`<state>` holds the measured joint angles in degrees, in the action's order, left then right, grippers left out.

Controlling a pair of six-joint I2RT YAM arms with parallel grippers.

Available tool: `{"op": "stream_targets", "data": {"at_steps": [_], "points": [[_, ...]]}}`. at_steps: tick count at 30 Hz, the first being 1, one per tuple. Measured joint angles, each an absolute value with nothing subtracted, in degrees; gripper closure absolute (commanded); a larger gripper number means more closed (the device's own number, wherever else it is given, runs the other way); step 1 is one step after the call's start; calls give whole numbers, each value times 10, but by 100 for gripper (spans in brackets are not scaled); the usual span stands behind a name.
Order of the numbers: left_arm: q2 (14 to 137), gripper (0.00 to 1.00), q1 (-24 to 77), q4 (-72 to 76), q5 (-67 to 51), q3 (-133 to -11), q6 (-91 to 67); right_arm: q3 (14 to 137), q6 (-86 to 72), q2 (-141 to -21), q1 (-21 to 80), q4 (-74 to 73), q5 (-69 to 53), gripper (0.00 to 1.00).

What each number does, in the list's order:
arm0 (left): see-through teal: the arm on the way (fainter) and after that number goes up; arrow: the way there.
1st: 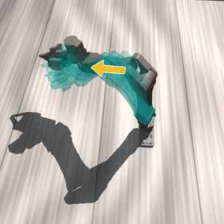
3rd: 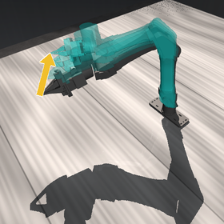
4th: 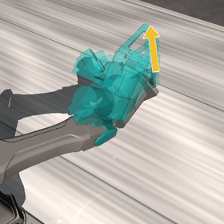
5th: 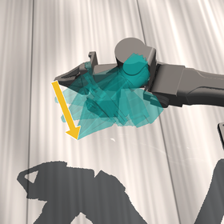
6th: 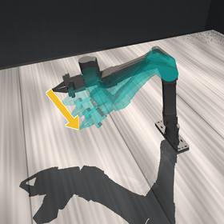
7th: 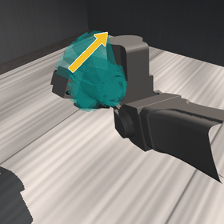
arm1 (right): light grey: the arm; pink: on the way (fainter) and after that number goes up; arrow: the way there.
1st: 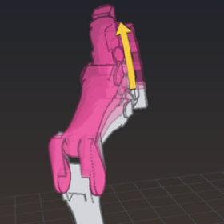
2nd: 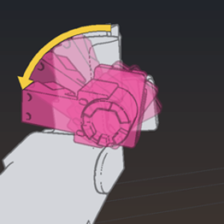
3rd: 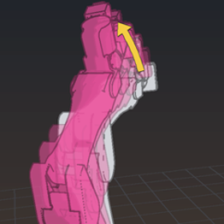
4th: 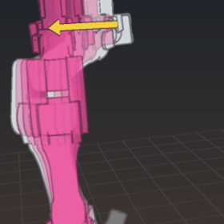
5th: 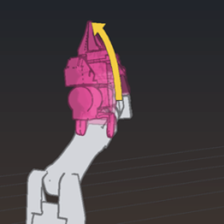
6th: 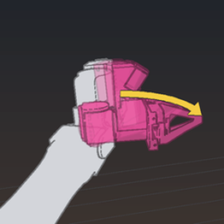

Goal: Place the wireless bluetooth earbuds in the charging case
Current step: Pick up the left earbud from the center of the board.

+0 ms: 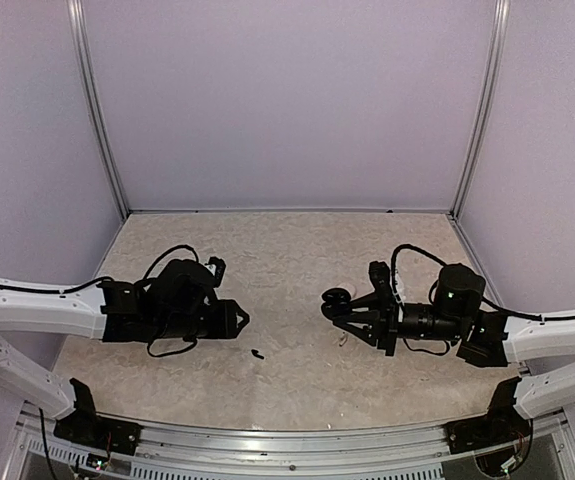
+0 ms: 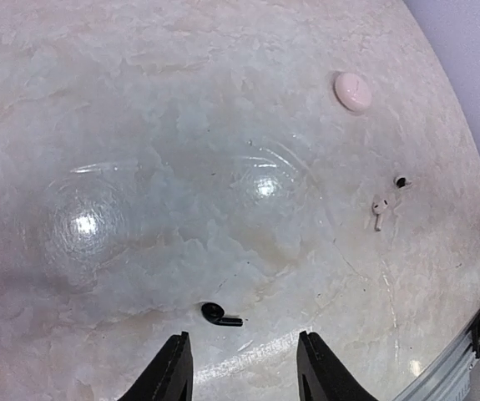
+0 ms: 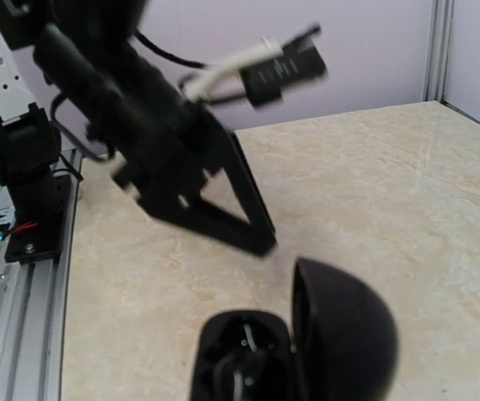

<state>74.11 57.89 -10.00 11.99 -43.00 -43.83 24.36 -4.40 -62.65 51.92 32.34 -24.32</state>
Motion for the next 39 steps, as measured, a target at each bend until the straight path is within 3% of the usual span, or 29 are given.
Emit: {"op": "stream_targets", "data": {"at_steps": [7,16,39], "points": [[882,55,604,-169,138,-507,-507,243,-43,-624,517,311,-243,100],[979,54,621,-205,137,-559,-525,238,-43,-612,516,301,-242,100],[1053,56,625,-251,167,-611,-488,237,-39,-594,516,294,-241,100]]}}
